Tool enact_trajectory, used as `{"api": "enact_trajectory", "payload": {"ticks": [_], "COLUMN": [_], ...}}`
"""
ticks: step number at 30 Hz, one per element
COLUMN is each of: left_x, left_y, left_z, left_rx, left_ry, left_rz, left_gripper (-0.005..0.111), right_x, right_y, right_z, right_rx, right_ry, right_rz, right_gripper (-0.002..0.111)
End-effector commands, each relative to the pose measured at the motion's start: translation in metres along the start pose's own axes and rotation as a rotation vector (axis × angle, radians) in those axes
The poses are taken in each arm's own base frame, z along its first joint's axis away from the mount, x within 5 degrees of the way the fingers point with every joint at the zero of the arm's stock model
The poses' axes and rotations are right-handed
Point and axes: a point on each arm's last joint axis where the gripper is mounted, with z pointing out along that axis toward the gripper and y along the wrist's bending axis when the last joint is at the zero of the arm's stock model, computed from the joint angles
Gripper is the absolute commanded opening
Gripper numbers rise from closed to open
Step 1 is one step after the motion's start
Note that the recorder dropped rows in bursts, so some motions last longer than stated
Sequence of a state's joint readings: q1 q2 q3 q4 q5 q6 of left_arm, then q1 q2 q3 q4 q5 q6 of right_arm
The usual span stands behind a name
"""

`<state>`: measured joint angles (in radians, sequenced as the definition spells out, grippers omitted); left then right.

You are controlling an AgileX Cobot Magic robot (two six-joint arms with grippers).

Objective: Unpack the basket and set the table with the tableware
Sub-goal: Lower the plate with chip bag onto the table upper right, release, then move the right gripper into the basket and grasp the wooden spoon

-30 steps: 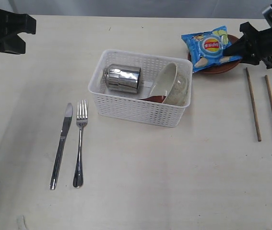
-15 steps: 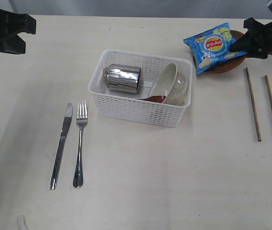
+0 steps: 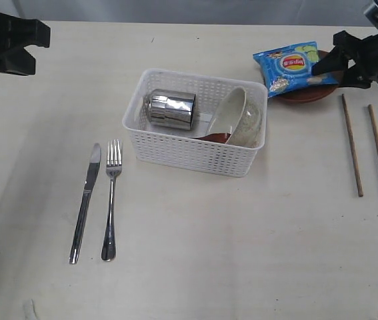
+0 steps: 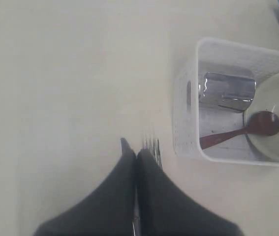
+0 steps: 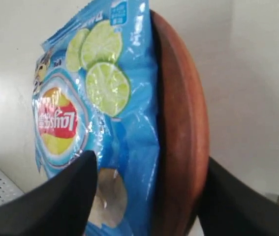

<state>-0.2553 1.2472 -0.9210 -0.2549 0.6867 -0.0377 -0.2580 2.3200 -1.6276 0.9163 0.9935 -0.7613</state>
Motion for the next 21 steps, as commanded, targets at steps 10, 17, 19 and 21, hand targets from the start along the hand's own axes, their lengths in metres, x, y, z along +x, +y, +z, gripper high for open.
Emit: {"api": "enact_trajectory", "payload": {"ticks": [10,17,19,21], "left_x": [0.001,0.001,0.001,0.001], "left_y": [0.000,0.000,0.000,0.000], "left_z": [0.001,0.001,0.001,0.001], "left_rx": [0.006,0.006,0.006,0.006], "left_ry": [-0.006,-0.006,-0.006,-0.006], "left_rz": [-0.017,-0.017,-0.017,-0.017], "left_gripper": [0.000,0.000,0.000,0.000], "right_x": [-0.017,-0.025,-0.029,-0.032], "right_y": [0.009,0.027,0.042,0.064], "right_z": [-0.031,-0.047,-0.051,-0.054], "right_rx": [0.082,0.032,-0.029,-0.096], "right_ry": [-0.012,-0.080,-0.111,-0.133], "right_rz": [-0.075,-0.035,-0.026,-0.041], "right_gripper": [0.056,0.056,0.056,0.056]}}
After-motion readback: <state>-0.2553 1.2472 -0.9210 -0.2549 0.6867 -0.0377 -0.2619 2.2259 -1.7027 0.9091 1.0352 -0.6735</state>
